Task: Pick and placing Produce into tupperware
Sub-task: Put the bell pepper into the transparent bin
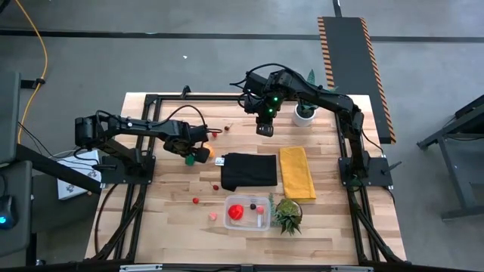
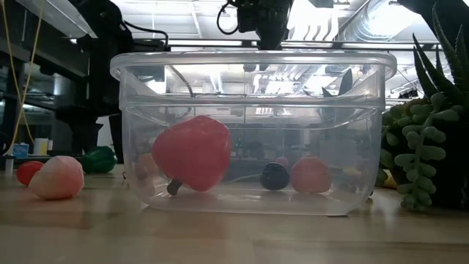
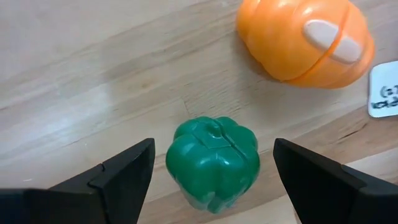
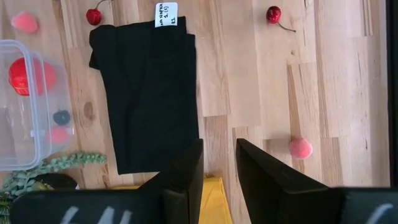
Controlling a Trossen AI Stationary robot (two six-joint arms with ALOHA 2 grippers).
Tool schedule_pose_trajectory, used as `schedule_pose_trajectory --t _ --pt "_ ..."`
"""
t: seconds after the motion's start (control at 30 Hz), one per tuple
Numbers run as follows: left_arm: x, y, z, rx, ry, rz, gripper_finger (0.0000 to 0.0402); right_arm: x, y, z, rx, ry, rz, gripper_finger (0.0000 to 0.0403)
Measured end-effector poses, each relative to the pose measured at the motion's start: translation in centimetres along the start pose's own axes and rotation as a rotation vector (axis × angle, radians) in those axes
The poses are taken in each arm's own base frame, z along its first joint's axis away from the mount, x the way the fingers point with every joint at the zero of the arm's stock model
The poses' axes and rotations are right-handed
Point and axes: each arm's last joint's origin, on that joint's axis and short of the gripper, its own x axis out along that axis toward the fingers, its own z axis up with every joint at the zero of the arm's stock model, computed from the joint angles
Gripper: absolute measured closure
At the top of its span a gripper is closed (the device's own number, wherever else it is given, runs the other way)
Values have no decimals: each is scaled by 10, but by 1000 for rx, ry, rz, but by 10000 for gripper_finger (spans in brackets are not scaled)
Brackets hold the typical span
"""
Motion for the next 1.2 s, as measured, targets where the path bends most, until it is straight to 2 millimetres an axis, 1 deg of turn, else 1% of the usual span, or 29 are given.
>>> schedule_pose_trajectory --t 0.23,1.2 --pt "7 4 -1 -24 45 6 85 0 0 0 4 1 0 317" --pt "7 2 2 -9 2 1 85 0 0 0 7 1 1 317"
